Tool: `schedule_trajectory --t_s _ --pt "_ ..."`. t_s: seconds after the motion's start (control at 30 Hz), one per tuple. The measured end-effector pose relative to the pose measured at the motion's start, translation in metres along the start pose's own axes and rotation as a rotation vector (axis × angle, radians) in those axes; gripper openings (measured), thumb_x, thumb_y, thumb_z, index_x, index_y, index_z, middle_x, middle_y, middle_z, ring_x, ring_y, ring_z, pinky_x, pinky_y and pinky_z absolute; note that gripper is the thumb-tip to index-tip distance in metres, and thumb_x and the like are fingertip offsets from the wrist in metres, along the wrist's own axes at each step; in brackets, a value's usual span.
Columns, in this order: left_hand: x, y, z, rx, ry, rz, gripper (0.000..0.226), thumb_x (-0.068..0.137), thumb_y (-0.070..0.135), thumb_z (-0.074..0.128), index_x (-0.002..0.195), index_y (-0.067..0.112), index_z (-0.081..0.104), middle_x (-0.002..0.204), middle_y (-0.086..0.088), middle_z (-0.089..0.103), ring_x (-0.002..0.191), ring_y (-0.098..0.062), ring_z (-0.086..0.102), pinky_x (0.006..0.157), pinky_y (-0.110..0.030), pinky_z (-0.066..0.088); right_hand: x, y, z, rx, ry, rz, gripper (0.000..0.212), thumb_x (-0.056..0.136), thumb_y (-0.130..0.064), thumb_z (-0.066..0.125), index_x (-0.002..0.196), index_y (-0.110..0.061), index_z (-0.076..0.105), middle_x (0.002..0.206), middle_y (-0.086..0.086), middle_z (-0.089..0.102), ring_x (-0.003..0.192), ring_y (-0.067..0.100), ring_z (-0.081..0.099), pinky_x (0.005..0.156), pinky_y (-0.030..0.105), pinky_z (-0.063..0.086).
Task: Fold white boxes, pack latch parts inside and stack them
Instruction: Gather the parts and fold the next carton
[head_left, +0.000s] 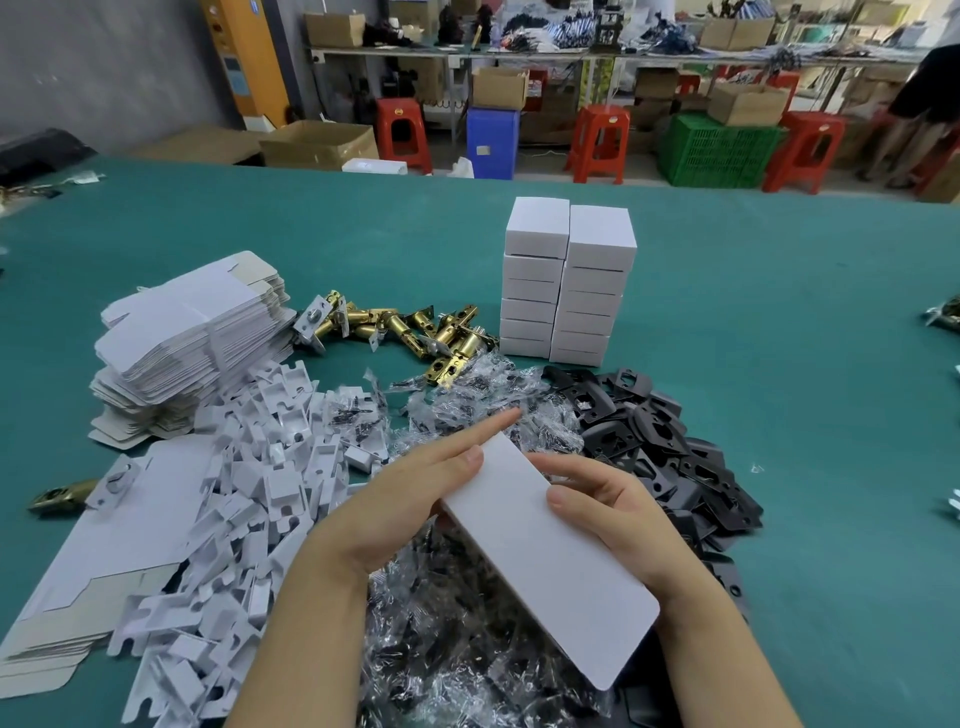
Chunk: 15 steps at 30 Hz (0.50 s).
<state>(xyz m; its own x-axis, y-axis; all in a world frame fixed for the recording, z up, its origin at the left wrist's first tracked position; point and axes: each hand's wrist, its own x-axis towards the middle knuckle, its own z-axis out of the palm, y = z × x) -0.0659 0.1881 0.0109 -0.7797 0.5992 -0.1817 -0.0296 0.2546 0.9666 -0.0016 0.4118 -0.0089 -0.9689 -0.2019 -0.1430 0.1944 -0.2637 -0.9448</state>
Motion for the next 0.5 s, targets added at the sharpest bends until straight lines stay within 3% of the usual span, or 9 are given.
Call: schedule_trajectory --t_s 0.1,0.2,0.27,0.33,0.43,0.5 --pt "-0.003 0.0 -0.002 -0.003 -0.014 -0.017 0.037 0.099 0.055 0.049 0.135 0.062 0.053 0.138 0.028 0.058 0.12 -0.009 0.061 0.109 -0.035 0.044 0.0 0.0 0.0 -0.004 0.01 0.004 0.035 0.084 -0.021 0.074 0.119 -0.026 0.077 0.106 0.014 0.076 0.087 0.026 0.075 0.068 0.033 0.06" --pt "-0.003 0.002 0.0 0.015 -0.045 -0.008 0.042 0.095 0.068 0.043 0.137 0.065 0.049 0.148 0.03 0.049 0.13 -0.007 0.054 0.118 -0.043 0.035 0.002 0.001 0.001 0.002 0.012 0.009 0.038 0.082 -0.025 0.078 0.119 -0.026 0.077 0.106 0.014 0.076 0.086 0.027 0.075 0.068 0.034 0.06" --pt "0.0 0.006 0.005 0.072 -0.077 -0.001 0.068 0.083 0.088 0.039 0.146 0.062 0.038 0.157 0.031 0.034 0.144 -0.004 0.035 0.123 -0.046 0.024 0.003 0.002 0.002 -0.002 0.024 0.011 0.035 0.083 -0.022 0.074 0.118 -0.028 0.077 0.105 0.013 0.077 0.084 0.026 0.074 0.068 0.034 0.06" --pt "0.003 0.008 0.007 0.161 -0.123 0.0 0.097 0.067 0.1 0.039 0.153 0.056 0.024 0.162 0.025 0.027 0.148 -0.004 0.029 0.125 -0.046 0.022 0.003 0.003 0.002 -0.023 0.027 0.003 0.034 0.085 -0.021 0.072 0.118 -0.029 0.077 0.104 0.013 0.077 0.083 0.025 0.074 0.068 0.033 0.06" --pt "-0.001 0.009 0.009 0.048 -0.138 0.007 0.062 0.083 0.078 0.053 0.141 0.073 0.031 0.154 0.035 0.035 0.139 0.003 0.04 0.12 -0.043 0.031 0.001 0.002 -0.001 -0.023 0.021 -0.008 0.035 0.087 -0.02 0.071 0.12 -0.027 0.076 0.106 0.015 0.076 0.085 0.026 0.074 0.068 0.033 0.06" --pt "-0.006 0.006 0.01 0.029 -0.108 0.015 0.051 0.089 0.068 0.053 0.137 0.076 0.035 0.148 0.036 0.042 0.13 0.0 0.052 0.114 -0.042 0.041 0.001 0.002 -0.001 -0.008 0.028 -0.01 0.034 0.086 -0.019 0.07 0.118 -0.026 0.077 0.104 0.014 0.077 0.085 0.025 0.075 0.067 0.032 0.059"
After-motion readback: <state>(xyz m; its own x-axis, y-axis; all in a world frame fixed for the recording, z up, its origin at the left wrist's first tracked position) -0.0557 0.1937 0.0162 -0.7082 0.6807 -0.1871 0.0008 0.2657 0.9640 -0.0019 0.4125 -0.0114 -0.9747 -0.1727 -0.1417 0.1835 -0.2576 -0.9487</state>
